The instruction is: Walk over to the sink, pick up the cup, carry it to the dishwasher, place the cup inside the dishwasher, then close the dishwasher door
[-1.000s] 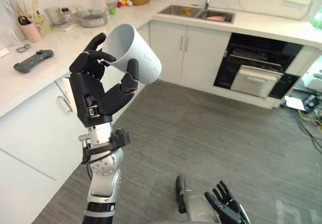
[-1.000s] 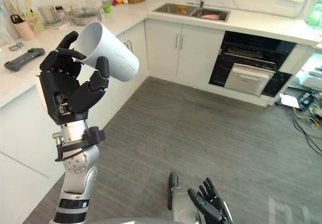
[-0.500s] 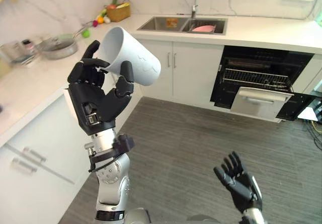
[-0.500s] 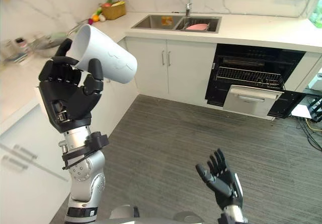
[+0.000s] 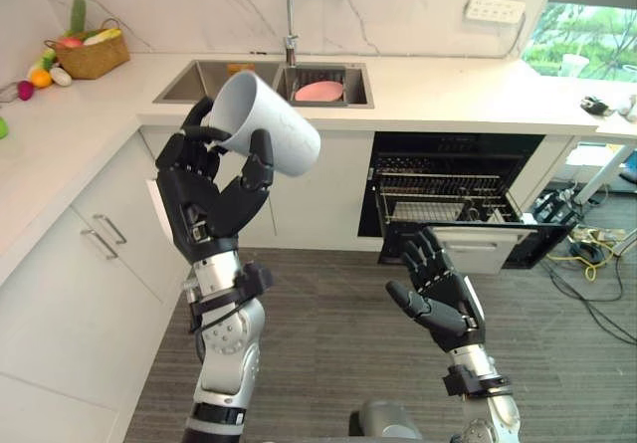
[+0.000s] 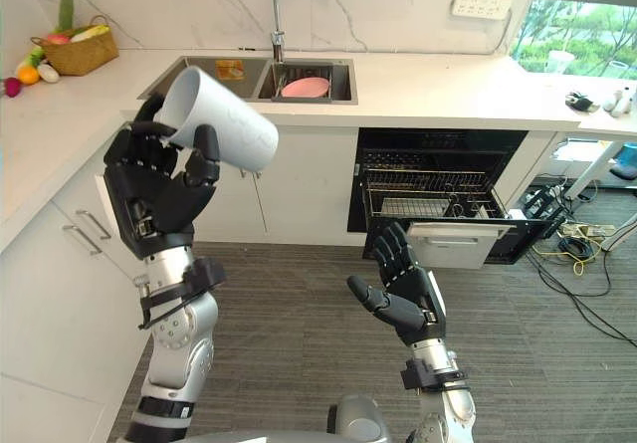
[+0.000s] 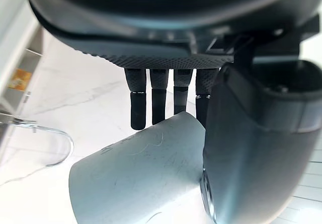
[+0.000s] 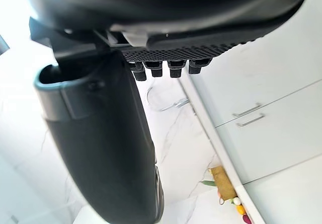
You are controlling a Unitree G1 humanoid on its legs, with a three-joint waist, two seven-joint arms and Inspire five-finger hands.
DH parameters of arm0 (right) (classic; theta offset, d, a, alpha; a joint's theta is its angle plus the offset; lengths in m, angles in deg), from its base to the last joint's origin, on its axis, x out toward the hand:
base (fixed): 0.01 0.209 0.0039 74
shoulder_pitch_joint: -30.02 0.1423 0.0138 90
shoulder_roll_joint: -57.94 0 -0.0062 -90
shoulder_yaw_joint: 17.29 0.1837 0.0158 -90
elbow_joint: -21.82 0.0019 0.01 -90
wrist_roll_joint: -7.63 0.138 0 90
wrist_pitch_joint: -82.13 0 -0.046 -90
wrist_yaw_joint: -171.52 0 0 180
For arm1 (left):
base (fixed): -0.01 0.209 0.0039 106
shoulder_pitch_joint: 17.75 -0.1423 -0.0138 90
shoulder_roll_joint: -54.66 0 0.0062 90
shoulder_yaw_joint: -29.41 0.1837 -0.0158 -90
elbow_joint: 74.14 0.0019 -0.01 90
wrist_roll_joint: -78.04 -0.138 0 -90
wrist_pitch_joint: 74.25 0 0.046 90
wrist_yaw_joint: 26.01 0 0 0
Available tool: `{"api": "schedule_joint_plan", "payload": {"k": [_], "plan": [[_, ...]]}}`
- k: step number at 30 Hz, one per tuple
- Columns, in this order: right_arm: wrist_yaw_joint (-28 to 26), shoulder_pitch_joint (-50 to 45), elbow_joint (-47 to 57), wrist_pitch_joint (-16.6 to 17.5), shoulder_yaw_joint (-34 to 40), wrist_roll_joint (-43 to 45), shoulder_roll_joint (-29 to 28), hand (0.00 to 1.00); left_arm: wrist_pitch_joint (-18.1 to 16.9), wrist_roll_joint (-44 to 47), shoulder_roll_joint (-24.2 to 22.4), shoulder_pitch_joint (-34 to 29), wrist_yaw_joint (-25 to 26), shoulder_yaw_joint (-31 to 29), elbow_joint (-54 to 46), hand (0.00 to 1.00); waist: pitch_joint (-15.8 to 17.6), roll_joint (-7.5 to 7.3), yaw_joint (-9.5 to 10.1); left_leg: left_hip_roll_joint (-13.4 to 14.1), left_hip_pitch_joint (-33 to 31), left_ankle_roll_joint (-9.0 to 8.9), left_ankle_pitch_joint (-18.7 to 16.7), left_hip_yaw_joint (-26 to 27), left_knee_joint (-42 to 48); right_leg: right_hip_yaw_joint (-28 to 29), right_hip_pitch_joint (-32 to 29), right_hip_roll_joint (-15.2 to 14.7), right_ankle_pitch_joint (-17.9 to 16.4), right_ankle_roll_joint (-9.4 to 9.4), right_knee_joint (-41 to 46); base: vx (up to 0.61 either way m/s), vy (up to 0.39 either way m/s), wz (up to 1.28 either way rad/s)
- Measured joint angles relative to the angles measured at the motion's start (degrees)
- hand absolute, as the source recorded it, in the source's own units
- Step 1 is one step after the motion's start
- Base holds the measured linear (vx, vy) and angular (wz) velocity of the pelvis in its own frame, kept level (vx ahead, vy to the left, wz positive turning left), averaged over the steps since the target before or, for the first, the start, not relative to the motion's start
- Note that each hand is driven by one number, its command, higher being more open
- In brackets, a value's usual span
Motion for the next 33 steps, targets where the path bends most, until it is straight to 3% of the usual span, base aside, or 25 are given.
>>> {"api": "schedule_joint_plan", "payload": {"k": [1,2,3,5,6,7,9,10,11,12,13,14,15,16,18,19,22,23,24,25,28,33], "plan": [[0.4,-0.6,2.5,0.6,-0.3,0.0,0.0,1.0,-0.1,0.0,1.2,0.5,0.0,-0.1,-0.2,0.0,-0.4,-0.92,0.06,0.2,2.2,-2.36,-3.2,0.5,1.5,-0.3,2.4,0.0,15.0,-2.71,-13.5,0.49,-0.203,-0.06],[0.7,-0.1,2.5,1.1,-0.4,0.0,0.9,1.0,-0.5,0.1,0.6,-0.1,0.0,-0.4,0.4,0.0,0.2,1.7,0.17,2.9,3.3,-2.64,-5.0,0.4,2.7,-1.2,4.4,2.4,14.0,-2.85,-13.3,0.61,-0.226,-0.38],[2.2,1.2,2.5,1.2,-0.3,-0.2,1.4,1.0,0.6,0.1,1.4,-0.5,-0.5,-0.5,0.3,0.0,0.2,2.27,1.35,2.9,3.6,-2.22,-5.9,0.5,2.6,0.1,5.1,4.0,13.4,-3.55,-13.7,0.41,-0.158,-0.64],[3.5,3.5,2.6,1.2,0.6,-0.5,1.9,1.0,1.2,0.1,1.8,-1.1,-0.8,-0.5,0.3,0.0,0.6,2.48,1.8,1.6,3.4,-2.0,-5.5,1.4,-0.2,0.9,5.9,4.9,13.2,-3.83,-14.0,0.25,-0.128,-0.53],[3.6,4.8,2.9,1.2,1.4,-0.4,2.3,1.0,1.3,0.1,1.5,-1.1,-1.1,-0.5,0.3,0.0,1.2,3.49,1.74,1.7,3.9,-1.27,-3.0,1.7,-0.5,0.8,7.2,6.5,11.8,-4.22,-13.5,0.19,-0.091,-0.53],[4.0,5.0,3.9,1.1,1.4,-0.5,2.3,1.0,1.1,0.0,1.7,-1.9,-1.3,-0.6,0.2,0.0,1.3,3.14,2.72,2.2,5.6,-1.75,-3.5,3.3,1.7,1.9,7.8,7.2,8.1,-4.3,-11.1,0.13,-0.054,-0.58],[4.6,4.4,7.0,1.1,1.4,-0.5,2.3,1.0,1.1,0.0,1.9,-4.2,-1.4,-1.0,-0.4,0.0,1.3,3.34,2.25,2.9,4.6,-1.56,-3.9,4.3,10.1,1.9,9.4,7.6,4.8,-4.02,-10.3,0.09,-0.084,-0.33],[4.9,4.4,8.9,1.1,1.8,-0.4,2.7,1.0,1.1,-0.1,1.4,-5.3,-1.5,-0.9,-1.3,0.0,1.3,4.59,1.77,5.7,-1.7,0.32,-2.2,4.0,22.4,1.3,11.3,9.1,4.8,-3.81,-13.7,0.08,-0.107,-0.09],[5.0,4.4,9.7,1.1,2.3,-0.5,3.2,1.0,1.0,-0.1,0.5,-5.7,-1.7,-0.7,-1.6,0.0,1.3,6.7,1.91,9.0,-5.6,2.53,-0.1,3.5,29.0,0.7,13.6,10.8,5.1,-4.26,-16.1,0.19,-0.084,-0.33],[5.6,4.7,12.1,0.8,2.4,-0.5,3.9,1.0,1.1,0.0,-0.6,-6.2,-2.3,-0.6,-2.7,0.0,2.2,8.74,2.91,13.7,-12.5,5.83,7.7,4.7,42.3,-1.9,13.7,11.6,2.1,-4.46,-9.4,0.26,-0.022,-0.54],[5.4,4.0,13.5,0.8,1.9,-0.8,3.5,1.0,0.9,0.1,0.2,-7.7,-2.7,-1.0,-3.4,0.0,1.8,6.86,3.72,13.9,-15.7,6.08,15.0,5.1,49.0,-0.1,17.9,9.9,-2.1,-4.82,-11.5,0.46,-0.038,-0.6],[5.0,4.4,14.0,1.2,2.3,-1.3,4.2,1.0,0.4,0.2,-0.5,-8.8,-3.3,-1.3,-2.6,0.0,3.0,8.53,3.5,15.4,-17.4,4.07,12.7,2.1,52.5,0.1,20.8,11.8,-2.1,-5.73,-14.0,0.44,0.012,-0.62],[4.8,4.6,13.8,1.3,2.3,-1.7,4.6,1.0,0.9,0.2,-0.6,-10.6,-4.2,-1.5,-2.5,0.0,3.0,8.37,3.78,13.5,-19.1,2.99,7.1,1.6,51.1,1.7,22.8,11.4,-1.2,-6.55,-15.7,0.46,0.027,-0.79],[4.9,4.7,13.8,1.3,2.4,-1.7,4.7,1.0,0.8,0.2,-0.6,-11.6,-5.1,-1.7,-2.5,0.0,2.9,8.14,4.86,10.6,-20.7,2.53,2.1,2.8,45.7,4.2,23.3,10.1,-1.0,-6.14,-16.5,0.3,0.07,-0.94],[5.1,5.0,13.7,1.3,2.4,-1.7,5.3,1.0,0.8,0.2,-0.5,-11.7,-5.3,-1.7,-2.5,0.0,2.8,7.89,5.61,6.9,-21.6,1.17,-1.2,3.3,35.2,7.3,23.3,8.3,-0.2,-4.87,-17.3,0.31,0.08,-0.99],[5.2,5.6,13.5,1.3,2.0,-1.7,6.5,1.0,0.6,0.1,-0.5,-11.7,-5.5,-1.6,-2.7,0.0,2.7,7.96,5.69,3.6,-21.6,0.54,-1.2,1.9,22.6,10.4,23.5,7.3,0.2,-4.15,-18.3,0.31,0.127,-0.99],[5.7,6.7,13.6,1.3,1.1,-1.6,7.1,1.0,0.6,0.1,0.0,-11.7,-5.5,-1.6,-3.0,0.0,2.5,8.16,5.73,0.1,-21.3,-0.83,2.0,-5.0,7.5,15.1,23.9,7.0,0.2,-3.1,-19.3,0.34,0.219,-1.04],[5.8,6.7,13.8,1.2,0.7,-1.6,7.2,1.0,0.6,0.1,0.2,-12.1,-5.3,-1.6,-3.3,0.0,2.0,8.54,5.96,-0.2,-20.8,-0.71,7.9,-7.6,2.7,17.8,24.0,7.7,-0.6,-1.67,-19.3,0.31,0.245,-1.14],[5.7,6.7,14.0,1.1,0.1,-1.6,7.3,1.0,0.6,0.1,0.3,-13.0,-5.3,-1.5,-3.8,0.0,1.1,9.22,6.17,0.1,-20.3,-2.24,13.3,-8.3,1.7,19.8,24.0,8.3,-1.2,-0.91,-19.3,0.36,0.274,-1.16],[5.8,5.4,15.1,0.6,-0.4,-1.6,6.1,1.0,0.8,0.1,1.6,-13.8,-5.3,-1.1,-4.0,0.0,-0.2,6.94,5.78,-0.7,-19.7,-1.52,12.8,-6.6,1.0,21.1,23.6,6.8,-1.8,-0.08,-19.4,0.29,0.215,-0.72],[5.5,3.8,20.9,0.5,-0.6,-1.4,4.9,1.0,0.9,0.1,2.9,-14.5,-5.5,1.1,-4.4,0.0,-2.1,3.33,5.39,-3.9,-16.6,0.48,14.2,-3.7,-5.4,22.2,23.3,2.8,-2.7,2.03,-20.6,0.21,0.141,-0.29],[4.3,3.8,25.4,0.3,-0.4,0.7,4.9,1.0,0.8,0.1,3.0,-14.6,-6.8,2.0,-5.6,0.0,-3.2,2.85,5.3,-5.3,-13.3,1.21,14.8,-3.3,-9.4,21.2,25.1,1.3,-1.7,3.64,-22.3,0.09,0.048,-0.04]]}}
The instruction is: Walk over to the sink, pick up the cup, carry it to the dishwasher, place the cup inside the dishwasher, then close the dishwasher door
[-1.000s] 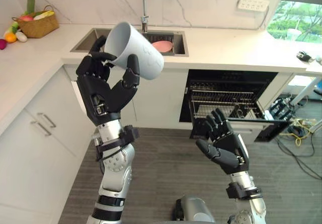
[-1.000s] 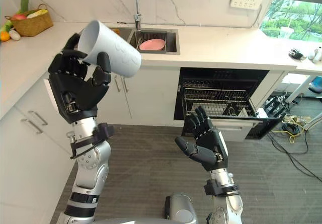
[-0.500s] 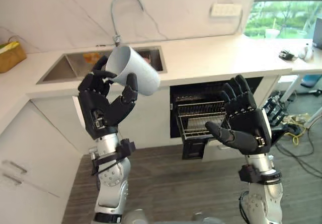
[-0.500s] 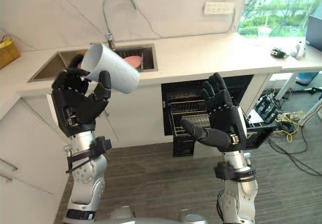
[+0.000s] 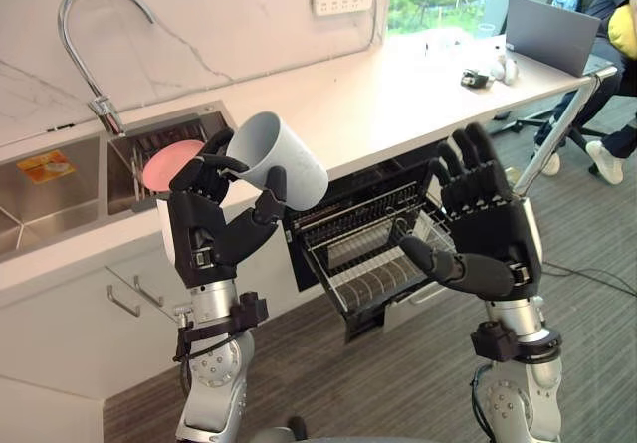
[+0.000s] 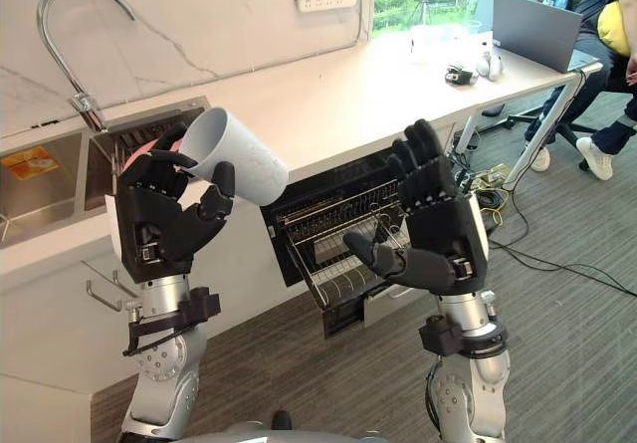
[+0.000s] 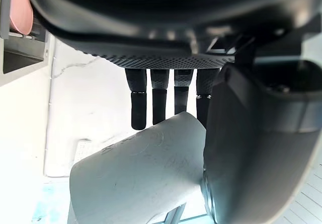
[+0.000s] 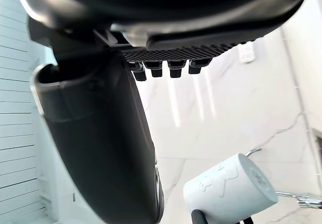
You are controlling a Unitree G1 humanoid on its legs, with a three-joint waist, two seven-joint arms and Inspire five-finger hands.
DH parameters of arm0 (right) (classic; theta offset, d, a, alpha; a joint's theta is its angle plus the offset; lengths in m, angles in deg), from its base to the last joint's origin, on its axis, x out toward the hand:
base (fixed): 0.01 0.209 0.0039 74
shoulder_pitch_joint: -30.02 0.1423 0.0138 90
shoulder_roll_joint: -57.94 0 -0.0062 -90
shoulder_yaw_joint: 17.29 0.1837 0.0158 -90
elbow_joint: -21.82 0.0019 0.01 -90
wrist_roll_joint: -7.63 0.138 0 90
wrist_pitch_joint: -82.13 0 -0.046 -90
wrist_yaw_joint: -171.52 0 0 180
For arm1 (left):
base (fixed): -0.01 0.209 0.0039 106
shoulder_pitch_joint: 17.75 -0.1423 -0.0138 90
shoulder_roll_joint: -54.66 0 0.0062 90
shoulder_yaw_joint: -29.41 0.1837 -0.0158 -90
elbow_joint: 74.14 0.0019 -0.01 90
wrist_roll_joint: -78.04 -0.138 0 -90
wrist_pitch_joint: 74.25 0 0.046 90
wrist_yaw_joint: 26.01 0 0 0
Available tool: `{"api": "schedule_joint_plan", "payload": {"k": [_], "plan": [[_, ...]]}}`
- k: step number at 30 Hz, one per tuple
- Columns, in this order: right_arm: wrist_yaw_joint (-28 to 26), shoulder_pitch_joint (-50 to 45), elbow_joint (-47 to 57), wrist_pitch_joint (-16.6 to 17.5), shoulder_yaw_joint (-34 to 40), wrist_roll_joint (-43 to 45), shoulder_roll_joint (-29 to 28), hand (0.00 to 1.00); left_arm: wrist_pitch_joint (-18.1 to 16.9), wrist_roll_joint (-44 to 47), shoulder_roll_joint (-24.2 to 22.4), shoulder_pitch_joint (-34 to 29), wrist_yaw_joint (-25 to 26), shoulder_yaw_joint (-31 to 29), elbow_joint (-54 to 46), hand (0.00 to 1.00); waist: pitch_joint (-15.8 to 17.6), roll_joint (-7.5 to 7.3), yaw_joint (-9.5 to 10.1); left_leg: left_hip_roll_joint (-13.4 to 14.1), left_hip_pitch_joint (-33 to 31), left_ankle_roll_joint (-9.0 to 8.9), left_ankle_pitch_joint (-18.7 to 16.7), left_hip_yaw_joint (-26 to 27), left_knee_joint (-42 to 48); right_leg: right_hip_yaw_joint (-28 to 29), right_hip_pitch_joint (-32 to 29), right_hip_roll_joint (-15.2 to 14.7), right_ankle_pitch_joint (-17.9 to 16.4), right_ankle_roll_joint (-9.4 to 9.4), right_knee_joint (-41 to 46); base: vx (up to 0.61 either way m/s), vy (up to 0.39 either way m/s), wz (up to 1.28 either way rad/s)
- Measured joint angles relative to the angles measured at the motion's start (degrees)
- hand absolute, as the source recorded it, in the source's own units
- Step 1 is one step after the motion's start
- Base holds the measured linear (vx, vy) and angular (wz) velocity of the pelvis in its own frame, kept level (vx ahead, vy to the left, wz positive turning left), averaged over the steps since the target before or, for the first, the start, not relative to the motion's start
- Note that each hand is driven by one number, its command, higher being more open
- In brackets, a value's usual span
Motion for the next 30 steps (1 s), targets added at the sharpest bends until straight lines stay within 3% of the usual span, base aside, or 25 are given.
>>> {"api": "schedule_joint_plan", "payload": {"k": [7,15,21,30], "plan": [[1.1,0.7,0.6,-1.7,-0.1,-1.0,0.5,1.0,0.0,-0.1,0.3,2.3,-1.1,0.9,0.3,0.0,-0.7,0.02,-0.51,0.2,1.8,-0.05,2.7,0.6,-4.8,-0.4,-0.6,0.4,0.9,0.58,-0.9,-0.03,-0.028,-0.06],[2.4,3.9,3.6,-3.9,-4.9,-1.2,2.5,1.0,0.2,-4.7,0.5,7.8,-1.0,3.7,3.5,0.0,-1.2,0.1,-0.77,0.1,1.7,0.82,5.8,2.0,-9.7,-0.2,-3.1,0.4,2.4,0.93,-2.2,-0.09,-0.006,-0.11],[5.2,4.7,3.8,-4.9,-8.2,-5.6,3.8,1.0,1.1,-5.4,0.5,8.4,-1.1,5.9,5.9,0.0,-1.3,0.14,-0.78,-0.3,1.3,1.14,6.6,2.6,-10.0,-0.3,-3.9,-0.1,2.5,1.12,-2.2,-0.08,-0.019,-0.05],[9.4,8.1,3.8,-7.7,-10.0,-5.4,5.0,1.0,2.4,-9.0,0.7,11.1,-0.7,9.7,9.0,0.0,-1.3,0.09,-0.82,-0.5,0.4,1.54,8.3,2.3,-10.0,-0.6,-4.6,0.0,3.5,1.46,-2.7,-0.04,-0.037,0.02]]}}
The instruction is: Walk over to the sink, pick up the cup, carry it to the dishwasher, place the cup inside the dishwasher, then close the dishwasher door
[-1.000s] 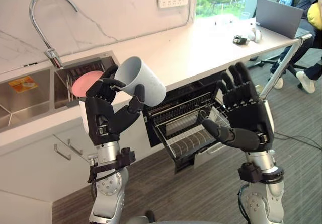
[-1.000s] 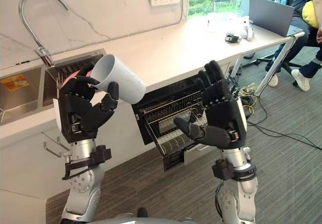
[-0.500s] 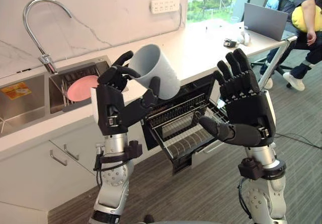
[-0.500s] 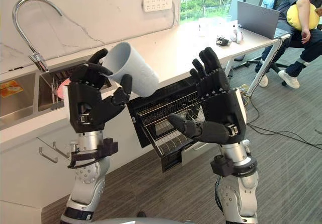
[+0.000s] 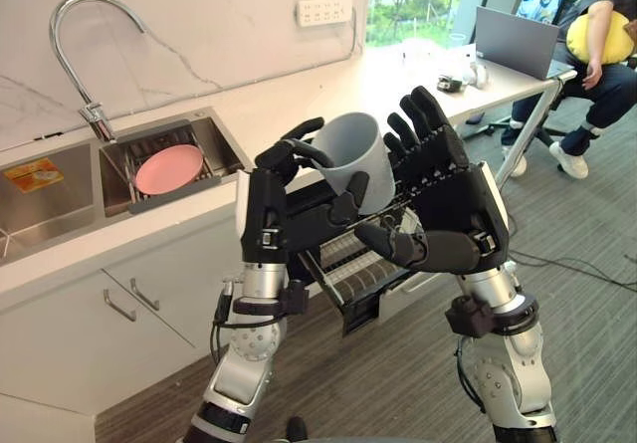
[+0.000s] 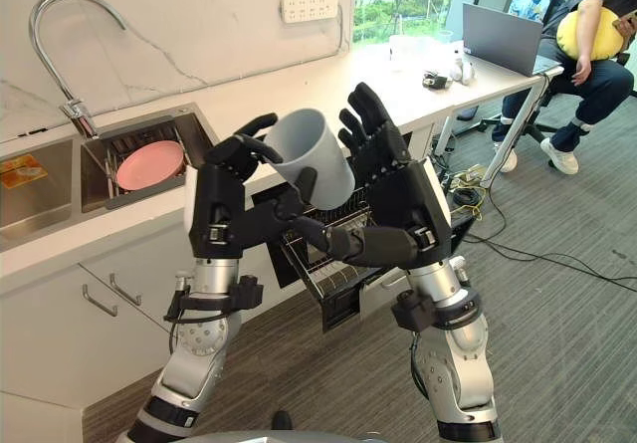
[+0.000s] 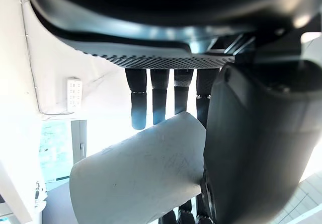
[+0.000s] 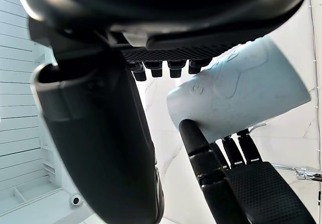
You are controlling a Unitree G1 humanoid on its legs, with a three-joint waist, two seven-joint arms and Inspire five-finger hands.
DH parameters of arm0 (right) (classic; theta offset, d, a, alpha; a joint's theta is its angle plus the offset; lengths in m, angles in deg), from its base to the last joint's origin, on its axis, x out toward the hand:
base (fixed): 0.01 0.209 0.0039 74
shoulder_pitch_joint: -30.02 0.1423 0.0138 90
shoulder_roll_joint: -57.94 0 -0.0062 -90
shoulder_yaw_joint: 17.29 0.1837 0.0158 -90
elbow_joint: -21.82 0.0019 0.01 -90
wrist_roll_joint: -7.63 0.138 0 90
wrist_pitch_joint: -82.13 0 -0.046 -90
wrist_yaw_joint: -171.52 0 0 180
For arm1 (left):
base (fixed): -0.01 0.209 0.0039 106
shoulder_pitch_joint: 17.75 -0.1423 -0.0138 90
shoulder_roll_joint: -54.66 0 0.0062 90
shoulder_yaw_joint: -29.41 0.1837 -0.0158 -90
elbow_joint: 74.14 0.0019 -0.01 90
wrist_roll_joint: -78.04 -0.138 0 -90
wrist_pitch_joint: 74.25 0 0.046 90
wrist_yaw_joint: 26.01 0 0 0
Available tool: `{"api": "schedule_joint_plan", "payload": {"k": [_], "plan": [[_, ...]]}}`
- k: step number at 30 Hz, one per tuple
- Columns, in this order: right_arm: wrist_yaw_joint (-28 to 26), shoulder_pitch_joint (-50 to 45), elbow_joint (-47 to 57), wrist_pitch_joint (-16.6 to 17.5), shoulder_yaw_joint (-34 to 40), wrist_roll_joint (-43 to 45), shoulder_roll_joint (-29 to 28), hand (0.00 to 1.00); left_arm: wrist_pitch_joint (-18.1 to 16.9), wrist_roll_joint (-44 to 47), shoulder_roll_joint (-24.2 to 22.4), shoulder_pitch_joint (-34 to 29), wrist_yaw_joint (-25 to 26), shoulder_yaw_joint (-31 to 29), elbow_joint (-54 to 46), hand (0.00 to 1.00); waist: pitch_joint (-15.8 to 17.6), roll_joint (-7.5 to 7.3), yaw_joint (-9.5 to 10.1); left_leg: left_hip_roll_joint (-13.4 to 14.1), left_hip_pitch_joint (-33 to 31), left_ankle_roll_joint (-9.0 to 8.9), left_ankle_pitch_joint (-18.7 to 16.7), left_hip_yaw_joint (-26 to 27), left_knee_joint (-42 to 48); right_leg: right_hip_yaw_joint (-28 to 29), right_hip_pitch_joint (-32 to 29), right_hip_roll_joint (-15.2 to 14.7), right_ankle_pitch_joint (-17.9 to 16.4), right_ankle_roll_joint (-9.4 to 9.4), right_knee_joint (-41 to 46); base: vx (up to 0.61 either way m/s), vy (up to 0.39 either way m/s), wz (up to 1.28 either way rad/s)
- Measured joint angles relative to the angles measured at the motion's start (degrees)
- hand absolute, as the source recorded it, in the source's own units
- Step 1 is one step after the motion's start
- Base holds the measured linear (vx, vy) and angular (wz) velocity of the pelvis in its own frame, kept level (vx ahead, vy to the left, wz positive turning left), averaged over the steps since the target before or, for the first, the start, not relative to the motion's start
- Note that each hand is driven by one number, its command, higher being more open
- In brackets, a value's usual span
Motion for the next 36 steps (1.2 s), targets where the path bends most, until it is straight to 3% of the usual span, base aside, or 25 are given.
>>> {"api": "schedule_joint_plan", "payload": {"k": [5,11,22,35,36], "plan": [[1.9,0.9,-0.4,-1.5,-0.8,0.5,0.7,1.0,0.4,-0.1,0.1,0.3,1.2,0.5,1.2,0.0,0.0,-0.01,0.08,0.1,-0.5,0.12,0.6,-0.5,0.0,-0.5,-0.1,0.1,0.6,0.06,-0.5,-0.04,-0.034,0.05],[4.5,2.1,-0.5,-1.9,-0.9,-6.0,1.8,1.0,0.7,-0.1,0.7,0.3,1.7,1.5,1.7,0.0,-0.1,-0.08,0.15,0.2,-0.7,-0.18,0.9,-0.8,-0.1,-0.9,-0.1,0.1,0.9,0.02,-0.5,-0.05,-0.033,0.03],[11.3,5.1,-0.5,-6.9,-3.4,-18.2,3.4,1.0,2.6,0.0,2.5,0.2,2.3,2.2,1.8,0.0,-0.2,-0.25,0.27,0.4,-0.9,0.11,1.5,-1.1,-0.1,-1.2,-0.1,0.2,1.3,-0.02,-0.7,-0.01,-0.015,0.01],[13.5,5.1,-1.3,-11.9,-5.2,-16.0,3.4,1.0,4.3,0.1,2.9,-1.3,2.3,2.2,1.8,0.0,-0.5,-0.62,0.23,0.4,-1.2,0.11,1.9,-1.8,-0.1,-2.0,0.1,0.2,1.7,-0.04,-1.2,-0.01,-0.011,0.02],[13.5,5.1,-1.9,-12.1,-5.2,-15.0,3.3,0.0,4.3,0.1,3.0,-1.4,2.1,2.2,1.8,0.0,-0.5,-0.68,0.23,0.4,-1.3,0.06,1.9,-2.0,-0.1,-2.2,0.2,0.2,1.7,-0.05,-1.2,-0.02,-0.028,0.09]]}}
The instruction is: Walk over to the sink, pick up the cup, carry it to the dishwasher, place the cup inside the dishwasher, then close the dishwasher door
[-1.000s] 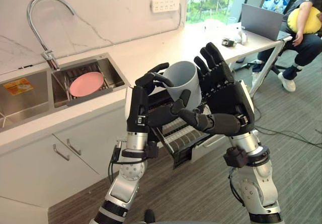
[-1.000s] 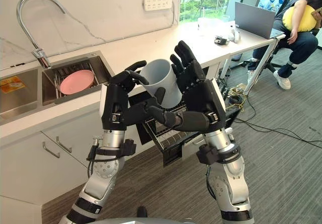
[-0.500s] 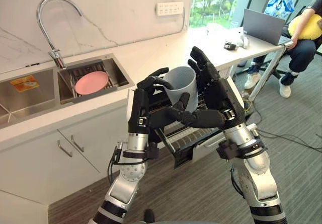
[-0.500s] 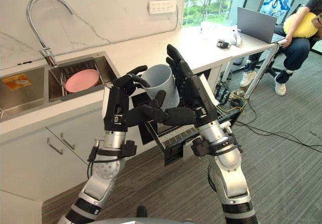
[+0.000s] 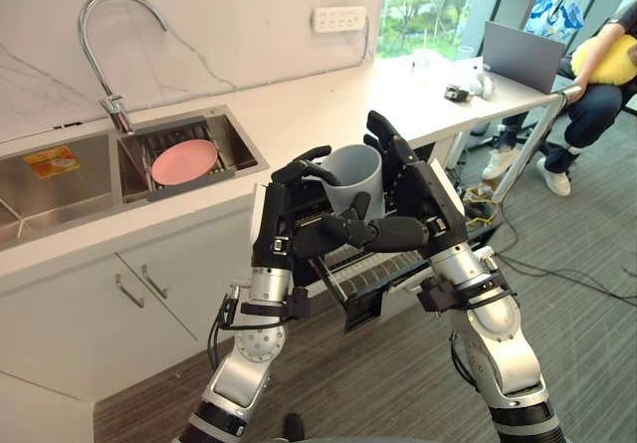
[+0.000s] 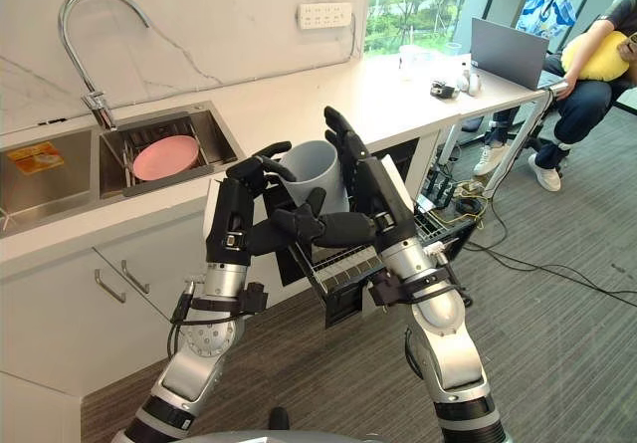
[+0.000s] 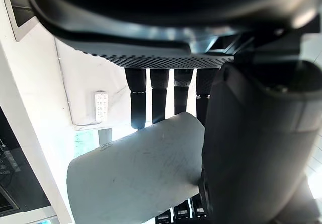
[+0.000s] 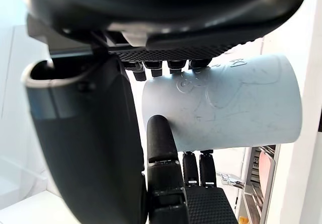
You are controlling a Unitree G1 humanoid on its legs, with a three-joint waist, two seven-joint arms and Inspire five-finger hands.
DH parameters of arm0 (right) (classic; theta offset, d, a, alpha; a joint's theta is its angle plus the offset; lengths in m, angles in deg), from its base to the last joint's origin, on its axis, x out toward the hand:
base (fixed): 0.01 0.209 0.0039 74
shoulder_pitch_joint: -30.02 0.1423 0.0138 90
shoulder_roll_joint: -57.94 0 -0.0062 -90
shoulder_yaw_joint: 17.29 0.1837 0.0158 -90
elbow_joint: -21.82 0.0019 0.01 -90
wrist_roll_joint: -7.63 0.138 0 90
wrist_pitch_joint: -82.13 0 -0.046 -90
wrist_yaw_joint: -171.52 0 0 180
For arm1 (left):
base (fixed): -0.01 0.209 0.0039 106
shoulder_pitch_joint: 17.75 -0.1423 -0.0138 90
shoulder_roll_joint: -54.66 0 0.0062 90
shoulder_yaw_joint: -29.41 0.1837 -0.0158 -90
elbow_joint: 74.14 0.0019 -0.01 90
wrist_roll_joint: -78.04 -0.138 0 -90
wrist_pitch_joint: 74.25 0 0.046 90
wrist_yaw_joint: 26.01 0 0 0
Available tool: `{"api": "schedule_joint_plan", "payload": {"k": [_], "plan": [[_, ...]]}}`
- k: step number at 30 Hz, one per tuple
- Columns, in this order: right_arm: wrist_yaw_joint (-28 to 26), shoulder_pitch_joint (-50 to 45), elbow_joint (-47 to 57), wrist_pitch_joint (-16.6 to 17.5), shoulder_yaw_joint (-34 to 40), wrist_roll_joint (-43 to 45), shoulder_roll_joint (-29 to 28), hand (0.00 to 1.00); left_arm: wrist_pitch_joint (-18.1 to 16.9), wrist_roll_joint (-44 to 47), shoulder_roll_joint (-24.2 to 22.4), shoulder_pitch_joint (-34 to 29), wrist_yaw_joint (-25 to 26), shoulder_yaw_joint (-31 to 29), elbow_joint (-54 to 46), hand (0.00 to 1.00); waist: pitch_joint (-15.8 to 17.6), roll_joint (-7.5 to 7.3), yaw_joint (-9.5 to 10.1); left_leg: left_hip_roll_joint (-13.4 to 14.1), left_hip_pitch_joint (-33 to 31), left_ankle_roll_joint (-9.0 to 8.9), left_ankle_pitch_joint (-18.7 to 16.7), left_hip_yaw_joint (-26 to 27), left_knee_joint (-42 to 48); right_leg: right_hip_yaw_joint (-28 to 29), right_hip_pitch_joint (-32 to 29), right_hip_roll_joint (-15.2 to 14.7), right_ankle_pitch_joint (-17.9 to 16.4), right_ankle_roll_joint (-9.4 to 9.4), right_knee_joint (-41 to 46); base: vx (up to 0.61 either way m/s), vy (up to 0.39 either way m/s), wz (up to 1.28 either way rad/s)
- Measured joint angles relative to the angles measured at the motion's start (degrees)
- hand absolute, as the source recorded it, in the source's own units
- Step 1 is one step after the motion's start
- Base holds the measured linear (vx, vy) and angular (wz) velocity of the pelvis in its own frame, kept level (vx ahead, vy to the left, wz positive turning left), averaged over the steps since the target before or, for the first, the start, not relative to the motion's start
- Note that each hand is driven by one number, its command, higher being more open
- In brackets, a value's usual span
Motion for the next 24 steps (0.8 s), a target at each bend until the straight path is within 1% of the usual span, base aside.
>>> {"api": "schedule_joint_plan", "payload": {"k": [3,6,10,11,15,18,24], "plan": [[0.5,0.0,-1.1,-0.2,0.0,2.6,-0.2,0.0,0.0,0.0,0.2,-0.2,-0.3,0.0,0.0,0.0,-0.1,-0.08,0.01,0.0,-0.1,-0.04,0.2,-0.5,0.0,-0.5,0.1,0.0,0.0,-0.09,0.0,-0.02,-0.029,0.08],[2.8,0.1,-2.2,-0.4,0.9,4.1,-1.5,0.0,0.0,0.0,0.3,-0.6,-1.3,0.0,0.0,0.0,-0.2,-0.22,0.12,0.0,-0.2,-0.07,0.3,-0.6,0.0,-0.7,0.1,0.0,-0.2,-0.52,0.0,-0.01,-0.016,0.03],[5.2,0.1,-3.2,-0.6,2.1,4.0,-2.5,0.0,0.0,0.0,0.4,-1.7,-2.5,0.3,0.0,0.0,-0.3,-0.28,0.01,0.0,-0.3,-0.07,0.3,-0.6,0.0,-0.7,0.1,0.0,-0.2,-0.66,-0.2,0.0,0.0,0.0],[5.8,0.1,-3.6,-0.7,2.7,4.0,-2.5,0.0,0.0,0.0,0.8,-1.9,-2.7,1.1,0.0,0.0,-0.5,-0.27,0.09,0.0,-0.3,-0.08,0.3,-0.6,0.0,-0.7,0.1,0.0,-0.2,-0.68,-0.2,0.0,0.0,0.0],[6.8,0.1,-4.6,-0.9,3.3,4.0,-2.2,0.0,0.0,1.1,1.2,-2.9,-3.4,2.0,-0.1,0.0,-1.1,-0.28,0.08,0.1,-0.4,-0.08,0.3,-0.6,0.0,-0.8,0.1,0.1,-0.2,-0.71,-0.3,0.0,-0.017,0.0],[6.8,0.0,-4.6,-0.5,3.0,3.6,-1.9,0.0,0.2,1.1,1.6,-2.9,-3.3,2.0,-0.1,0.0,-1.4,-0.32,0.05,0.2,-0.4,-0.09,0.3,-0.6,0.0,-0.7,0.1,0.2,-0.1,-0.81,-0.4,0.0,-0.037,-0.01],[8.8,-0.1,-4.6,0.5,1.6,3.3,-1.9,0.0,0.2,1.1,1.6,-2.9,-2.5,2.1,-0.1,0.0,-1.5,-0.32,0.12,0.4,-0.4,-0.17,0.3,-0.6,0.1,-0.7,0.1,0.4,0.0,-0.93,-0.5,0.0,-0.017,0.0]]}}
